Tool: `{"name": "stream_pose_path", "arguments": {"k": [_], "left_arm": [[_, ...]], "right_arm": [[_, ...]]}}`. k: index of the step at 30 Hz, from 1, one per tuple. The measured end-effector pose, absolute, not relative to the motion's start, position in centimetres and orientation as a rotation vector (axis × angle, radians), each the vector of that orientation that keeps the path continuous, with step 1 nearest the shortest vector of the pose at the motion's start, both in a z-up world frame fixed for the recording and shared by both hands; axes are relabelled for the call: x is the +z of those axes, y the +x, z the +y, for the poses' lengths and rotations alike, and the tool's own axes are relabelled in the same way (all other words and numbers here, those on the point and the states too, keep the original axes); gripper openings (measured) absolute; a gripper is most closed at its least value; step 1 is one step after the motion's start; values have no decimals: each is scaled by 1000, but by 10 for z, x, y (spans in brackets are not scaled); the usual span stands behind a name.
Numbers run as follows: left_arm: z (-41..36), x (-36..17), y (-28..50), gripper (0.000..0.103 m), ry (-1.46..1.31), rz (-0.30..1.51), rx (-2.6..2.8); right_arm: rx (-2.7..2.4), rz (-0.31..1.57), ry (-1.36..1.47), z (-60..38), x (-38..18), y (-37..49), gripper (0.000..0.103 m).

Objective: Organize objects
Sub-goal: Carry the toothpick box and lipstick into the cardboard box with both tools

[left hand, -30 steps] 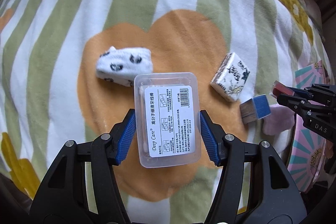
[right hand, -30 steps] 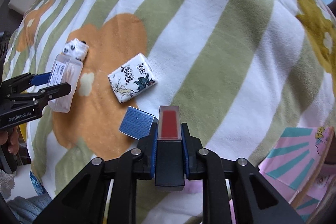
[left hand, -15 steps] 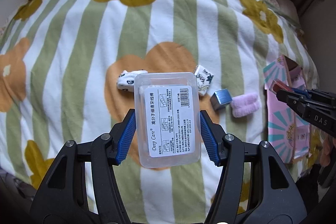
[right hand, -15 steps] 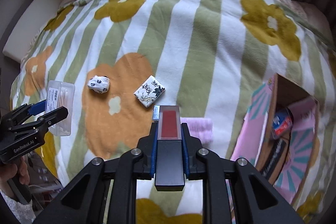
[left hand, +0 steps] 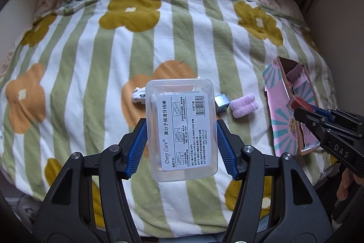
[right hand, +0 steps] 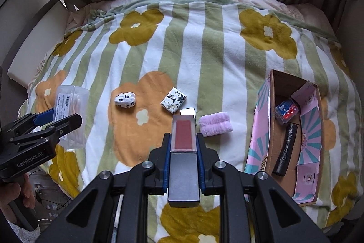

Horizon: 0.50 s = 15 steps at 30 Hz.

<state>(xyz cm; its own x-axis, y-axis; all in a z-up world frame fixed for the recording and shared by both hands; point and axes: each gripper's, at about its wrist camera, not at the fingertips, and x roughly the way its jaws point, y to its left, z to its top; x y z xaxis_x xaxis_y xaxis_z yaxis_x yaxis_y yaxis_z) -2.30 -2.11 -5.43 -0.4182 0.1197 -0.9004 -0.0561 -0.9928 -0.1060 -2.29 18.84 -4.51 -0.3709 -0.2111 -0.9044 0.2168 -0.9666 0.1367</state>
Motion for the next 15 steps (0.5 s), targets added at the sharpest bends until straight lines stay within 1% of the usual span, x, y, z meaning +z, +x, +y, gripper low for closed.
{"name": "stream_pose_path", "arguments": {"k": [7, 15], "left_arm": [[-10, -43, -28, 56, -1583, -47, 2539], [38, -33, -49, 56, -1509, 41, 2462]], "right_arm": [[-2454, -24, 1561, 194, -35, -17, 18], [-2556, -113, 1576, 236, -27, -15, 18]]}}
